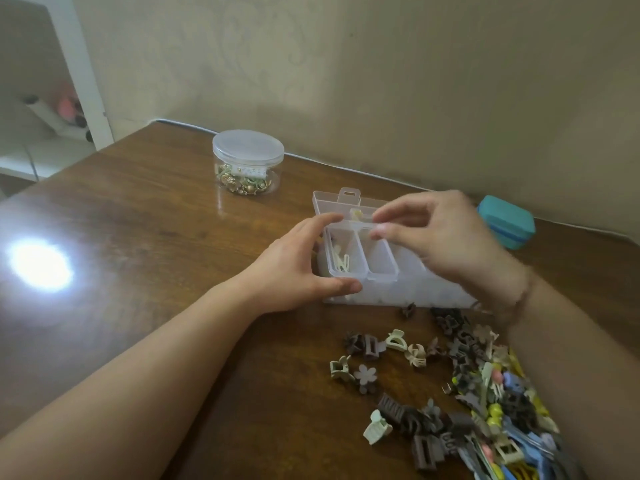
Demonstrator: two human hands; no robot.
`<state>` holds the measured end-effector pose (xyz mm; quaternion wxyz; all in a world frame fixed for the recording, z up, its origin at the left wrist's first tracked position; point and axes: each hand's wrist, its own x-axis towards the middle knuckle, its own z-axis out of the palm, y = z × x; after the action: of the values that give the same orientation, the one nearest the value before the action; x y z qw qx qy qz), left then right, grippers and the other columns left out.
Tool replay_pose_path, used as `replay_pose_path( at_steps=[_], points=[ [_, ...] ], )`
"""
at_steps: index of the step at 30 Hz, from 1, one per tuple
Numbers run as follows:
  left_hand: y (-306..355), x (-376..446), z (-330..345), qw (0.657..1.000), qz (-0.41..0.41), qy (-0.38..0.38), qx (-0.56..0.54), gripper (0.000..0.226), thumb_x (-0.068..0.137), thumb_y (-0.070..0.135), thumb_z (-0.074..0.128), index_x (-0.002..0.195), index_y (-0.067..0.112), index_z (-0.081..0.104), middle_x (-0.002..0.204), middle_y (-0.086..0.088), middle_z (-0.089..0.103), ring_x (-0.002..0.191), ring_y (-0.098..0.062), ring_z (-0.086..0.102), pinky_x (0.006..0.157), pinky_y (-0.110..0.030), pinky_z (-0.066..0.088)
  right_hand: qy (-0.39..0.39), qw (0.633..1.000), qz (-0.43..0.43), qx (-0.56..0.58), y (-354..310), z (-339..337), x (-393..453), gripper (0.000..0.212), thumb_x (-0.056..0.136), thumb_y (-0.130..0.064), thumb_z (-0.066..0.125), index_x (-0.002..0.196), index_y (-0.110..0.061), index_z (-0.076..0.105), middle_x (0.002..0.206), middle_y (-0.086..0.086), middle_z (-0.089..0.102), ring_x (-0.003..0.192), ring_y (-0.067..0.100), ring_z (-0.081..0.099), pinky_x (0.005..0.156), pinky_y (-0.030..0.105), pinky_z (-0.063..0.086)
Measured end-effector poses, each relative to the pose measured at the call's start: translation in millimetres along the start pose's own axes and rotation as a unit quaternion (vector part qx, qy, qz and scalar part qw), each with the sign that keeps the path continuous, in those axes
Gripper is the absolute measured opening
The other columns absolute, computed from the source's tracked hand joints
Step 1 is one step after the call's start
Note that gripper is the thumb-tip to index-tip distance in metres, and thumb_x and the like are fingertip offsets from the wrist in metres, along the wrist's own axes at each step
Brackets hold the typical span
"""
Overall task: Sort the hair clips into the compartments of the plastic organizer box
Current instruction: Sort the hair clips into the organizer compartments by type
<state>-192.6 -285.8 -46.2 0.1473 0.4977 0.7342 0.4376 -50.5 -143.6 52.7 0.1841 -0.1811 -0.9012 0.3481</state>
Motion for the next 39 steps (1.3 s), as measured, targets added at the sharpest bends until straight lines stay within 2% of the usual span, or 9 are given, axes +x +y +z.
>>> replay_pose_path(
  at_steps=[3, 6, 9, 20, 25, 30, 33, 36, 39],
  points=[
    [-0.2, 1.0, -0.6, 1.000, 0.000, 0.003, 0.009, 0.102, 0.059, 0.076, 0.072, 0.146, 0.046, 0.028, 0.147, 0.016, 0.041, 0.116, 0.002, 0.048, 0.081, -0.010, 0.039, -0.003, 0.998, -0.046, -0.043, -1.1, -35.3, -37.3, 0.011, 0.082, -0.029, 0.073, 0.091, -0.034, 0.072, 0.080, -0.018, 0.074, 0.074, -0.006, 0.067, 0.062, 0.003, 0.047],
    [1.3, 0.8, -0.6, 1.000, 0.000, 0.005, 0.013, 0.104, 0.056, 0.079, 0.070, 0.146, 0.047, 0.028, 0.147, 0.016, 0.042, 0.114, 0.001, 0.049, 0.081, -0.011, 0.040, -0.129, 0.981, -0.039, -0.143, 4.4, -53.7, -85.8, 0.014, 0.075, -0.045, 0.067, 0.089, -0.046, 0.068, 0.083, -0.024, 0.069, 0.059, 0.003, 0.062, 0.049, 0.016, 0.050],
    [3.1, 0.7, -0.5, 1.000, 0.000, 0.005, 0.011, 0.107, 0.052, 0.082, 0.066, 0.146, 0.046, 0.030, 0.146, 0.015, 0.044, 0.113, -0.001, 0.051, 0.082, -0.015, 0.042, -0.196, 0.943, -0.014, -0.269, 25.9, -56.6, -121.9, 0.007, 0.077, -0.049, 0.065, 0.082, -0.054, 0.064, 0.093, -0.039, 0.062, 0.082, -0.014, 0.059, 0.067, 0.014, 0.046],
    [7.9, -2.6, 2.8, 1.000, 0.014, 0.001, 0.020, 0.109, 0.053, 0.083, 0.068, 0.147, 0.042, 0.033, 0.133, 0.024, 0.041, 0.108, 0.012, 0.049, 0.086, -0.016, 0.042, -0.096, 0.901, 0.046, -0.420, 56.8, -43.9, -144.2, 0.030, 0.081, -0.064, 0.051, 0.110, -0.059, 0.047, 0.114, -0.040, 0.041, 0.085, 0.001, 0.061, 0.058, 0.014, 0.043],
    [9.8, -3.5, 4.8, 1.000, 0.019, -0.016, 0.019, 0.109, 0.053, 0.080, 0.068, 0.148, 0.042, 0.031, 0.133, 0.027, 0.039, 0.106, 0.016, 0.047, 0.083, -0.011, 0.040, -0.067, 0.920, 0.072, -0.380, 60.6, -37.8, -141.9, 0.018, 0.083, -0.056, 0.060, 0.101, -0.054, 0.056, 0.103, -0.037, 0.057, 0.084, -0.005, 0.057, 0.059, 0.015, 0.038],
    [10.7, -3.8, 4.7, 1.000, 0.019, -0.016, 0.018, 0.109, 0.053, 0.080, 0.068, 0.149, 0.043, 0.030, 0.133, 0.028, 0.038, 0.107, 0.018, 0.046, 0.083, -0.009, 0.039, -0.033, 0.981, 0.093, -0.167, 61.9, -54.1, -136.7, 0.032, 0.081, -0.022, 0.075, 0.092, -0.050, 0.065, 0.087, -0.026, 0.068, 0.061, 0.005, 0.061, 0.052, 0.017, 0.048],
    [10.4, -3.8, 4.7, 0.999, 0.020, -0.019, 0.018, 0.110, 0.054, 0.080, 0.068, 0.149, 0.042, 0.029, 0.136, 0.025, 0.040, 0.110, 0.015, 0.047, 0.086, -0.010, 0.039, -0.027, 0.993, 0.046, -0.110, 49.3, -69.9, -123.0, 0.037, 0.078, -0.019, 0.074, 0.096, -0.050, 0.064, 0.089, -0.019, 0.070, 0.076, 0.001, 0.067, 0.064, 0.010, 0.050],
    [10.0, -3.8, 5.0, 0.999, 0.019, -0.021, 0.021, 0.110, 0.055, 0.080, 0.068, 0.150, 0.041, 0.029, 0.144, 0.019, 0.042, 0.110, 0.012, 0.048, 0.088, -0.012, 0.040, 0.021, 0.994, -0.031, -0.099, 24.9, -72.7, -93.2, 0.025, 0.077, -0.030, 0.072, 0.096, -0.044, 0.067, 0.090, -0.017, 0.069, 0.078, 0.003, 0.066, 0.062, 0.010, 0.050],
    [10.5, -3.9, 5.0, 0.999, 0.020, -0.023, 0.028, 0.110, 0.054, 0.081, 0.066, 0.150, 0.041, 0.028, 0.145, 0.018, 0.041, 0.110, 0.012, 0.048, 0.088, -0.012, 0.040, 0.075, 0.988, -0.112, -0.072, 3.8, -51.9, -52.6, 0.019, 0.082, -0.021, 0.074, 0.092, -0.036, 0.069, 0.085, -0.015, 0.070, 0.077, 0.002, 0.064, 0.063, 0.008, 0.046]
  ],
)
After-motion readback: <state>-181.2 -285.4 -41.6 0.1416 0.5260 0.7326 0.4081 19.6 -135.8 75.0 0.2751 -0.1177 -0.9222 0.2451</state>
